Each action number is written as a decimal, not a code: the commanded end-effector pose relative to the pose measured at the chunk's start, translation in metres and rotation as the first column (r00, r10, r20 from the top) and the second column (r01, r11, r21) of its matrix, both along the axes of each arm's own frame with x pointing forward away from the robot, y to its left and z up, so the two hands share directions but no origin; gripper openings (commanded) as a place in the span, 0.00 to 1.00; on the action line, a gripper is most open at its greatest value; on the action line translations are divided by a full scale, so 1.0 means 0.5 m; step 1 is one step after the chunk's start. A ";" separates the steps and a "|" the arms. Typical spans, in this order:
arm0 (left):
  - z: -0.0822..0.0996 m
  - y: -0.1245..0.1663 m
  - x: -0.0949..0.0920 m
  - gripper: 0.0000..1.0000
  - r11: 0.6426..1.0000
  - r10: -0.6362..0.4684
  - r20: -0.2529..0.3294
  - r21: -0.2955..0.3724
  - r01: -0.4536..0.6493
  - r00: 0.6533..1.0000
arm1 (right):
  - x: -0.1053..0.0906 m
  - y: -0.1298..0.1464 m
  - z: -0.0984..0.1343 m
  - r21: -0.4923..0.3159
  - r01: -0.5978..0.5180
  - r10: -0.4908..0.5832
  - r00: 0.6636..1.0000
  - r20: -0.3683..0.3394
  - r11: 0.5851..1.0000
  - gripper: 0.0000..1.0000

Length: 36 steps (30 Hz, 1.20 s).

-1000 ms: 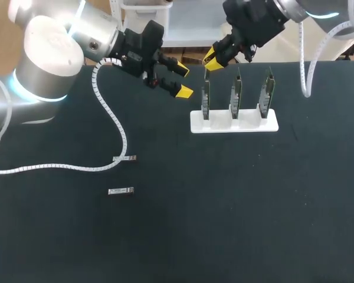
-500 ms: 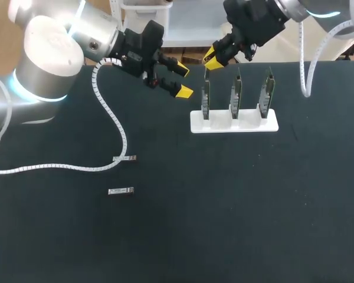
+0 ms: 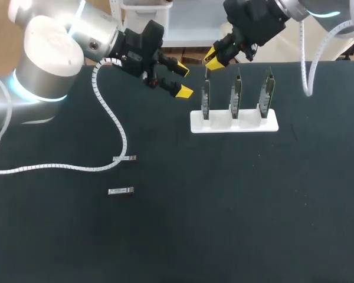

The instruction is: Pick up the optical module with the left hand, and insert it into the network port with the right hand.

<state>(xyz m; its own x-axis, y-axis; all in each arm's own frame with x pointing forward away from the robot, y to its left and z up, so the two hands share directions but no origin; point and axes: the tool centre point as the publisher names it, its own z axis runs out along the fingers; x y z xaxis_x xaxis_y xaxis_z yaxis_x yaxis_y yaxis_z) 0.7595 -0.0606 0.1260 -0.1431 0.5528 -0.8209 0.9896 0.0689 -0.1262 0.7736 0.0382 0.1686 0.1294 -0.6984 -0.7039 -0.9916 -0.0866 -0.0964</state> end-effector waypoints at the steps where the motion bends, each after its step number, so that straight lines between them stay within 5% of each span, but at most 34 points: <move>1: -0.001 0.000 0.001 1.00 1.000 -0.001 0.001 0.000 0.001 1.000 | 0.003 0.001 -0.003 -0.002 0.001 -0.001 1.000 0.000 1.000 0.00; 36: -0.001 0.000 0.001 1.00 1.000 -0.001 0.001 0.000 0.001 1.000 | -0.006 0.003 -0.005 0.005 0.001 0.000 1.000 -0.020 1.000 0.00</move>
